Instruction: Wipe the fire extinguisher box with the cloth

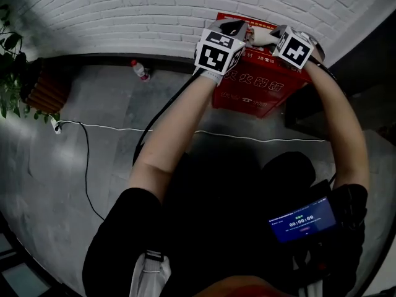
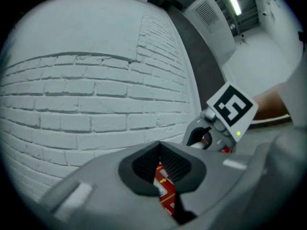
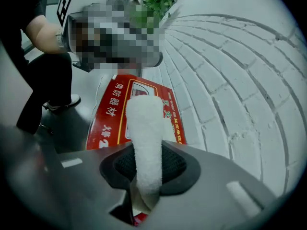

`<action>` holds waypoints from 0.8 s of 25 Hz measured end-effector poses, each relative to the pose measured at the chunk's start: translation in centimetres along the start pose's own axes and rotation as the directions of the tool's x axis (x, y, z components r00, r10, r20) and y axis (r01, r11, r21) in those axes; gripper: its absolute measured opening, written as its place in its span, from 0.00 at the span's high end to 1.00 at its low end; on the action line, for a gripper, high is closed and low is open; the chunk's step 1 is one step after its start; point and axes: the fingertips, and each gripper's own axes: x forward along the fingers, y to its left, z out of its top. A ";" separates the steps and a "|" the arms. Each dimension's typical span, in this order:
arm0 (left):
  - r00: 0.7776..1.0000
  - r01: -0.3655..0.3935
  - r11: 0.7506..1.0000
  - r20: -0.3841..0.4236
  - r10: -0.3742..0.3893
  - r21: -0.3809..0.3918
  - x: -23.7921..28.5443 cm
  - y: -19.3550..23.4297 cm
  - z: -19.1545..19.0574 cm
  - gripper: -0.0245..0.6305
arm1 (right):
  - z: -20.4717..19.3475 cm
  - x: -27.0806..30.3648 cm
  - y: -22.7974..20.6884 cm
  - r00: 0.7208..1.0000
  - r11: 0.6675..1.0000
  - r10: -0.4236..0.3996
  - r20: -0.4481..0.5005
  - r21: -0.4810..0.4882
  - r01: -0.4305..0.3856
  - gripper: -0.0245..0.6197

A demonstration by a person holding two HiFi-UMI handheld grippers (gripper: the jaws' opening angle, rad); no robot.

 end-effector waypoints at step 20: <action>0.999 -0.024 0.999 0.042 0.023 0.035 -5.3 -0.2 2.8 0.96 | 2.0 -5.4 8.5 0.991 0.991 0.135 -0.019 0.004 -0.135 0.82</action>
